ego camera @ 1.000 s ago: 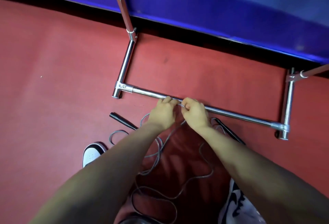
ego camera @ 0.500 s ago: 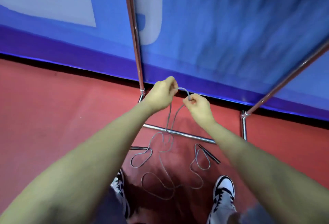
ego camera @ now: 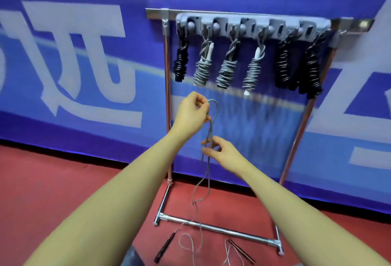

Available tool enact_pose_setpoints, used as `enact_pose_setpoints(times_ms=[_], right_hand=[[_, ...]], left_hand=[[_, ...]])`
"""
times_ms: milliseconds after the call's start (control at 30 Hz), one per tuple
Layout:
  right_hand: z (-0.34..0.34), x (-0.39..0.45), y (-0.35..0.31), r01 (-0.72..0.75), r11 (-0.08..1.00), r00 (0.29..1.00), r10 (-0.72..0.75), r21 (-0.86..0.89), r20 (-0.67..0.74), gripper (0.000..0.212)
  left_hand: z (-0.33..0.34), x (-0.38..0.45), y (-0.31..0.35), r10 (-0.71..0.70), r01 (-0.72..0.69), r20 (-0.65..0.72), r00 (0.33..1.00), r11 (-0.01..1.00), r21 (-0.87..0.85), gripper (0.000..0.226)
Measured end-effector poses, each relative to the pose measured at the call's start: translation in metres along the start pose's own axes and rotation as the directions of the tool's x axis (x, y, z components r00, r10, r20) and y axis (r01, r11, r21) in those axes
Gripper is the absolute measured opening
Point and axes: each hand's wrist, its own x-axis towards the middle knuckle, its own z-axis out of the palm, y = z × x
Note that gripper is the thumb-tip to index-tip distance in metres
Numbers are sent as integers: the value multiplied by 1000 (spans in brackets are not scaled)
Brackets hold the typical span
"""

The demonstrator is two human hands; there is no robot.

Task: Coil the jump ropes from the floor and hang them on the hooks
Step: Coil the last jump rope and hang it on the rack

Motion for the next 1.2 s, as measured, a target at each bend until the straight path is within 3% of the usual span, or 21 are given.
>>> enact_pose_setpoints(times_ms=[167,233,300,333,400,467,567,667,767,833,967,1067,1133,1200], right_hand=[[-27,-3,-44,53,985,998,-56,-162,-16,11],[-32,-5,-59,40,992,999,-43,-119,-17,8],[-36,-7,-74,54,999,997,-54,-6,-61,23],[-39,-8,-83,72,997,993,-68,39,-92,26],[-48,-7,-98,115,991,979,-102,68,-175,27],[-58,-5,-111,159,979,958,-121,130,-261,25],[-72,0,-129,218,928,941,-118,302,-316,25],[-81,2,-145,239,869,945,-105,433,-310,24],[-90,2,-155,250,777,947,-73,577,-313,26],[-96,1,-157,251,717,948,-44,650,-316,25],[-102,-3,-146,126,878,964,1,461,-266,27],[-94,-14,-125,-17,975,998,29,224,-52,35],[-83,-22,-112,-31,1000,993,30,2,112,26],[-70,-23,-105,-27,999,986,30,-21,164,21]], left_hand=[[-21,4,62,86,-90,-117,989,995,-33,19],[-24,4,83,124,-132,-126,984,990,-53,13],[-26,3,98,140,-150,-105,985,984,-94,6],[-27,2,102,117,-127,-91,989,986,-107,15],[-27,-2,102,-1,-3,-35,999,994,-107,37],[-28,-9,91,-122,118,79,989,992,51,43],[-26,-24,67,-224,114,339,914,942,316,39],[-21,-32,61,-180,99,424,888,973,207,22],[-17,-30,68,-108,100,437,893,994,40,16],[-15,-27,73,-72,65,399,914,997,31,18],[-11,-12,83,-42,35,182,982,999,41,26],[-14,4,95,-21,19,91,996,1000,16,31],[-15,10,107,-12,14,60,998,1000,-28,32],[-16,15,120,-20,22,24,1000,996,-81,33]])
